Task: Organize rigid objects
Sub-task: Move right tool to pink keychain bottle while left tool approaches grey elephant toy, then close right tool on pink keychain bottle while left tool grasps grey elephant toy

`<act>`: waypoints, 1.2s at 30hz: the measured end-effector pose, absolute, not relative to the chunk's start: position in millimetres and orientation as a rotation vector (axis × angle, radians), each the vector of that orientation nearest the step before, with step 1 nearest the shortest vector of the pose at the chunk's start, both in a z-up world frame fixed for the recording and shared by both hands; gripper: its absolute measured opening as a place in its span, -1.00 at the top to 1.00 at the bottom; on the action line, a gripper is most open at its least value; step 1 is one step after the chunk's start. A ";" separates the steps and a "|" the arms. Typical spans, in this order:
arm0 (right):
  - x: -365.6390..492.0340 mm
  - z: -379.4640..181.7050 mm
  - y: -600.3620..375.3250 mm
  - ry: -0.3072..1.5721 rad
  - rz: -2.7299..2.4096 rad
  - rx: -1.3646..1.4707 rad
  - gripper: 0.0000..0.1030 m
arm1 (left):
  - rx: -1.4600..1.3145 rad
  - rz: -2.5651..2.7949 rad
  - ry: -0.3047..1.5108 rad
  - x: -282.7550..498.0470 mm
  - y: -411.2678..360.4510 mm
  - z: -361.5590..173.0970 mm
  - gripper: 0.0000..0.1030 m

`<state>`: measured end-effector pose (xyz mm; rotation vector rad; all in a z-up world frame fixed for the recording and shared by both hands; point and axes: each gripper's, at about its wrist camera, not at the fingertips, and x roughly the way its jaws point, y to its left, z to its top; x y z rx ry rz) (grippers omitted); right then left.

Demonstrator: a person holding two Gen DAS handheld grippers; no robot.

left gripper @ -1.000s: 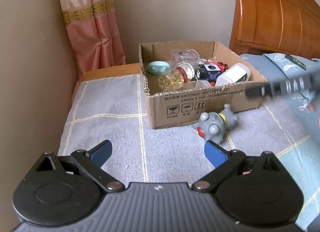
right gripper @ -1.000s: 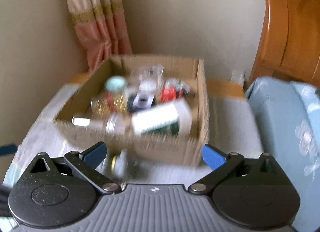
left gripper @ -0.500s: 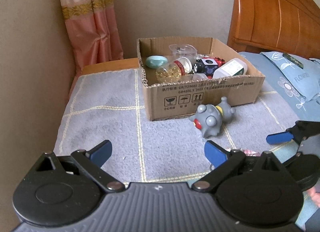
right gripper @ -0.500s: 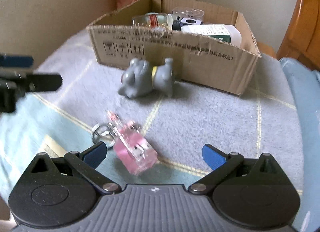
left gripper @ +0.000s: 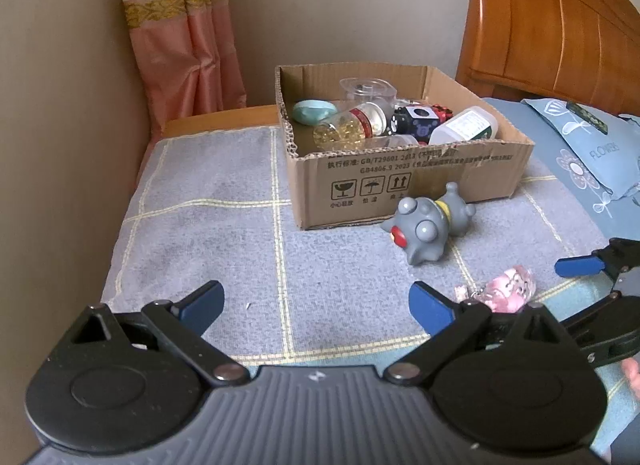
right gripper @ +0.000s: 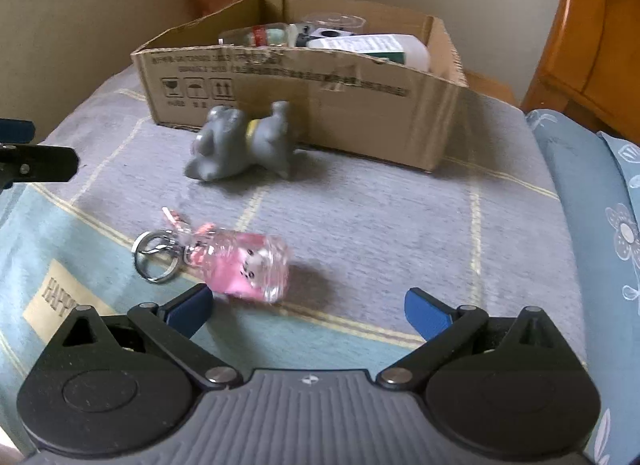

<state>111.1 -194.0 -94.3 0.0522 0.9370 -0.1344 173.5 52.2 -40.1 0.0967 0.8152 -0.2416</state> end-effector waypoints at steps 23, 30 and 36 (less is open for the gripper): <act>125.1 -109.1 -203.6 0.799 -0.157 0.050 -1.00 | 0.117 -0.342 0.770 202.3 6.8 -52.5 -0.91; 120.9 -110.5 -203.5 0.771 -0.136 0.040 -1.00 | 0.170 -0.350 0.721 219.5 -45.3 -65.1 -0.91; 120.8 -110.6 -206.4 0.766 -0.114 0.033 -1.00 | 0.158 -0.291 0.733 234.0 -61.8 -85.1 -0.91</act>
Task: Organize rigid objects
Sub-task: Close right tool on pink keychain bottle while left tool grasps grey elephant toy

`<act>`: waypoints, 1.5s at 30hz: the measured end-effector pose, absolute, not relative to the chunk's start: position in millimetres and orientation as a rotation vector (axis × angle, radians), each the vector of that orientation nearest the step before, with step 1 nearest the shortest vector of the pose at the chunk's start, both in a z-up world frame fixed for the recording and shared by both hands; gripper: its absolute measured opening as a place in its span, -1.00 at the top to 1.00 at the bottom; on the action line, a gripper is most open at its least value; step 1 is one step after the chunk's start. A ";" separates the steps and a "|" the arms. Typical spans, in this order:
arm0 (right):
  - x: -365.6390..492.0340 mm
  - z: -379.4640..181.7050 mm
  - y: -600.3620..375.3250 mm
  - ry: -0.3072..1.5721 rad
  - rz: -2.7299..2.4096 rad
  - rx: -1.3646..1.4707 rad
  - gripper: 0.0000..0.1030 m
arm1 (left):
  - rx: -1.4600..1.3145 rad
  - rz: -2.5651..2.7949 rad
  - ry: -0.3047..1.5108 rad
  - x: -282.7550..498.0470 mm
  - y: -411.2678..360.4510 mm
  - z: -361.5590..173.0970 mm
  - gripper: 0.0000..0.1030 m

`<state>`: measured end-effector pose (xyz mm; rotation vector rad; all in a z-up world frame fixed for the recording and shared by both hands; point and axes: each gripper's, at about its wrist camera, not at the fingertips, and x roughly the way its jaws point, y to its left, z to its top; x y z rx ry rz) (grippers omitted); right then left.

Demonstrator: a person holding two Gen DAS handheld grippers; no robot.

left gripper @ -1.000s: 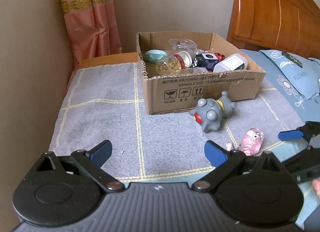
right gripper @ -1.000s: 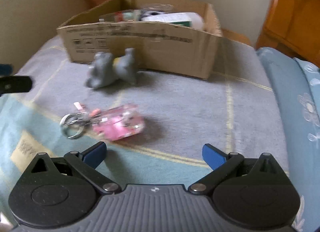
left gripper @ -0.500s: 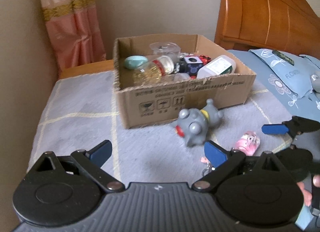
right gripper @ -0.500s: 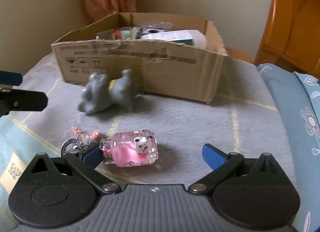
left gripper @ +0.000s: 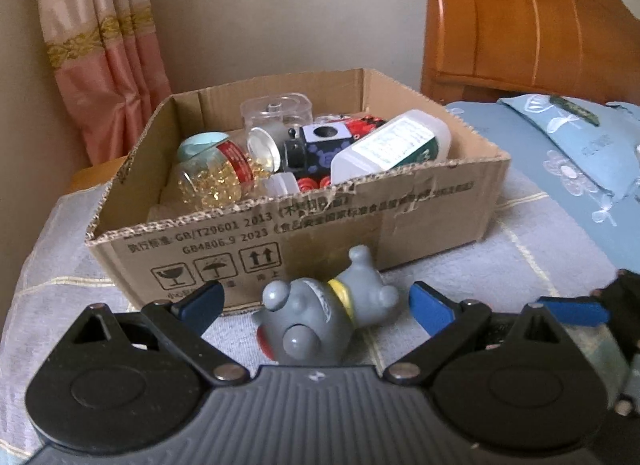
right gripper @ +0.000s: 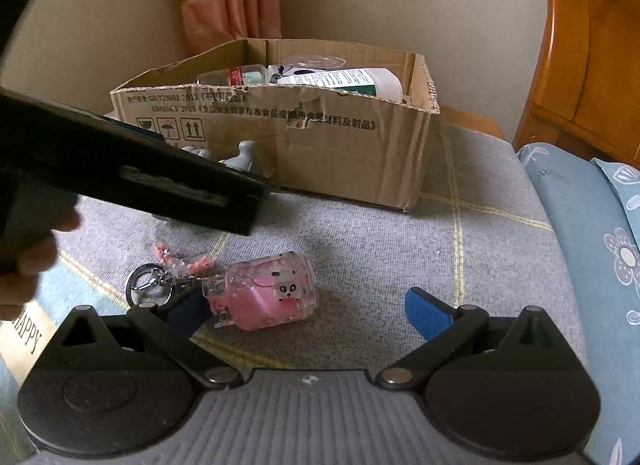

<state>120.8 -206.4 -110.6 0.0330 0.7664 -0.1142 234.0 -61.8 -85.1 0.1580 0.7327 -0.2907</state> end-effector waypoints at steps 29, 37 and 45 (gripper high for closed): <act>115.0 -109.8 -212.8 0.753 -0.043 0.005 -1.00 | 0.157 -0.326 0.759 226.1 -45.8 -100.5 -0.52; 117.5 -106.4 -209.9 0.753 0.068 -0.043 -0.84 | 0.124 -0.335 0.759 228.3 -43.9 -102.4 -0.48; 128.3 -98.9 -202.0 0.753 0.171 -0.113 -0.39 | 0.120 -0.335 0.760 229.5 -44.9 -102.2 -0.47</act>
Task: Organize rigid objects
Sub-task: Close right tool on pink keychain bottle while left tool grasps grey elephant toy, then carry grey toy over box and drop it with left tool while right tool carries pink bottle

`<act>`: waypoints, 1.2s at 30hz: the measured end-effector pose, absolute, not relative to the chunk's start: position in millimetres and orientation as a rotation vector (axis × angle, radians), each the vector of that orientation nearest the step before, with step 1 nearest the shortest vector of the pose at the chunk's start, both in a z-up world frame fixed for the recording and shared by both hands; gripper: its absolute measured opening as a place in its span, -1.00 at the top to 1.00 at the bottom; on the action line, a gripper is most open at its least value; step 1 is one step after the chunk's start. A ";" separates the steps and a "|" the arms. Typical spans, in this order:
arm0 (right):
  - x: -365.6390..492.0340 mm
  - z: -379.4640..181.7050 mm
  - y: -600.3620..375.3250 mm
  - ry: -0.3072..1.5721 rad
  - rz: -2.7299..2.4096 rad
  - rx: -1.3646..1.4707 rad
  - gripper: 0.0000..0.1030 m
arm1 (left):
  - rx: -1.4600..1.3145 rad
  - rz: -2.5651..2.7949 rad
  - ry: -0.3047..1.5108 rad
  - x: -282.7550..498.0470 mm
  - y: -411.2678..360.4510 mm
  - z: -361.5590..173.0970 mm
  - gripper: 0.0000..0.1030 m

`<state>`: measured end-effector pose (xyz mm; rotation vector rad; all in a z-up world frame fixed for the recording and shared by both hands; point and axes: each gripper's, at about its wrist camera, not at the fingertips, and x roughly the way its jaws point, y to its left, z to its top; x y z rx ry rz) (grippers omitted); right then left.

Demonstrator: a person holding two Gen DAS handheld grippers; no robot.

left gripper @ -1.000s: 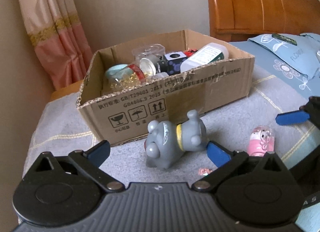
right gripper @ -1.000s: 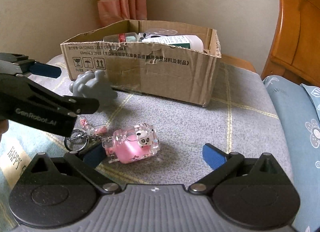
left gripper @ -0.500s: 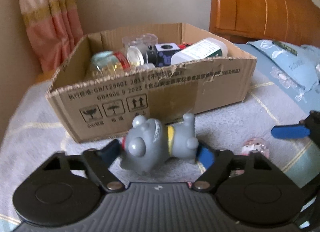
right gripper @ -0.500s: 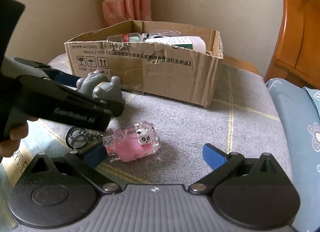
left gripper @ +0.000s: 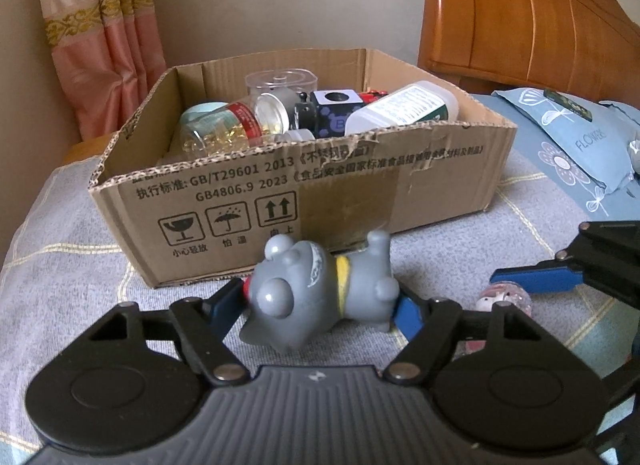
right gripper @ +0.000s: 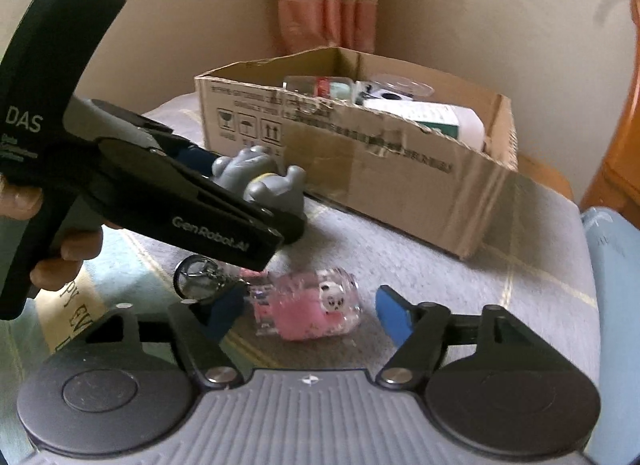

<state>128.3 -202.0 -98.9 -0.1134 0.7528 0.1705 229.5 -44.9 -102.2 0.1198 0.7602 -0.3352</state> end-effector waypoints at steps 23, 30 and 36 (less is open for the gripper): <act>113.3 -77.2 -206.6 0.844 0.184 -0.081 -0.11 | 0.233 -0.436 0.812 209.7 -25.5 -73.3 -0.40; 104.1 -54.9 -212.0 0.850 0.191 -0.067 -0.11 | 0.317 -0.499 0.833 189.6 -16.5 -47.0 -0.39; 100.7 -35.5 -218.1 0.846 0.196 -0.057 -0.11 | 0.328 -0.533 0.860 185.9 -12.6 -25.7 -0.39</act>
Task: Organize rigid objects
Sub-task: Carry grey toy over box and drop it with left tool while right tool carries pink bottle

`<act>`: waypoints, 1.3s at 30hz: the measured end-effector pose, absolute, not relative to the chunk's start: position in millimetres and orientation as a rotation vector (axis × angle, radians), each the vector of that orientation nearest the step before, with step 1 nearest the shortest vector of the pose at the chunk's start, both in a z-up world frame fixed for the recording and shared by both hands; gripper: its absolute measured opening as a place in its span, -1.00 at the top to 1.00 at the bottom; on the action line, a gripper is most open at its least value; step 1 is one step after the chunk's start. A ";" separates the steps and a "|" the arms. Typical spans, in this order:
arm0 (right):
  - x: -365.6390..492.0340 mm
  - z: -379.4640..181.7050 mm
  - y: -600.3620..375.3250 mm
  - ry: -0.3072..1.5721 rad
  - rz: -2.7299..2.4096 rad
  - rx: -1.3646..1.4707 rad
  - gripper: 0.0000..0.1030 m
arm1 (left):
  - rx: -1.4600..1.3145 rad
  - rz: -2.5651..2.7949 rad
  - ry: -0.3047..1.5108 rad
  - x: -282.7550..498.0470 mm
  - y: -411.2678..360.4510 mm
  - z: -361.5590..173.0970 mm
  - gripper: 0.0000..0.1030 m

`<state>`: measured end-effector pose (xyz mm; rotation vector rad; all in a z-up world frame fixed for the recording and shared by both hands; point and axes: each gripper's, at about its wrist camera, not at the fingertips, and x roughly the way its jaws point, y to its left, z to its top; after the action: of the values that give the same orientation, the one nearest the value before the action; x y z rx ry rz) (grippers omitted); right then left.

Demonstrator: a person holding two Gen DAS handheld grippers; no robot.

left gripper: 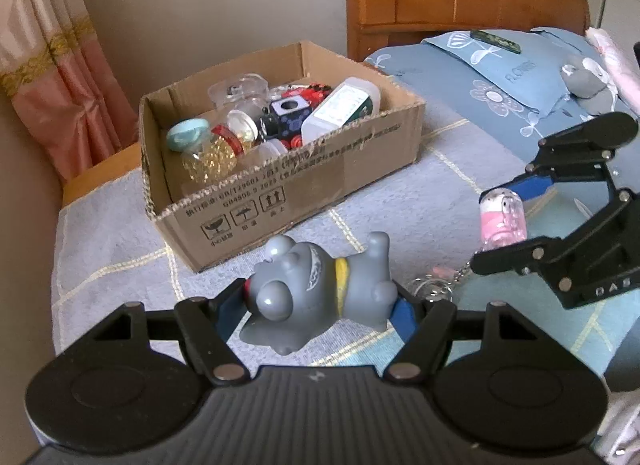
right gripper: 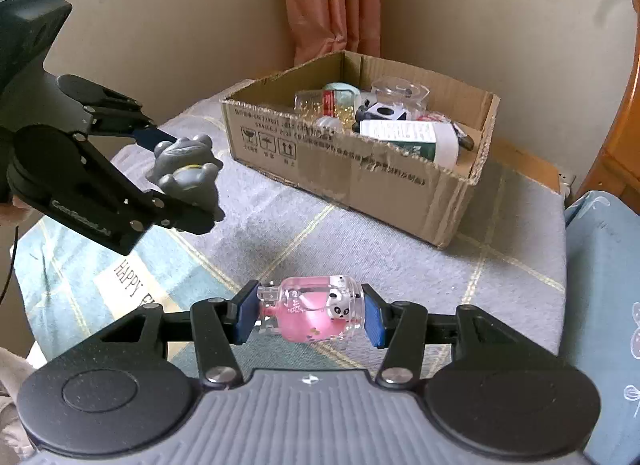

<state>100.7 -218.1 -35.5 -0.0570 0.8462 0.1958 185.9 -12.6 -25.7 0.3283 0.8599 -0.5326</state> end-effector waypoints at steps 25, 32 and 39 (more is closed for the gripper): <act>150.1 60.9 -247.3 0.685 0.126 -0.119 -0.11 | 0.356 -0.523 0.762 270.4 -41.9 32.6 -0.40; 180.0 73.8 -244.4 0.664 0.124 -0.135 -0.11 | 0.338 -0.465 0.733 294.1 -45.3 22.3 -0.75; 198.2 70.9 -237.8 0.681 0.136 -0.143 -0.11 | 0.303 -0.459 0.739 298.0 -28.5 16.8 -0.80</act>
<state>198.2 -237.8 70.9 -0.1426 0.6811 0.1357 298.0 -28.5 16.8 0.3029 0.7394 -0.4592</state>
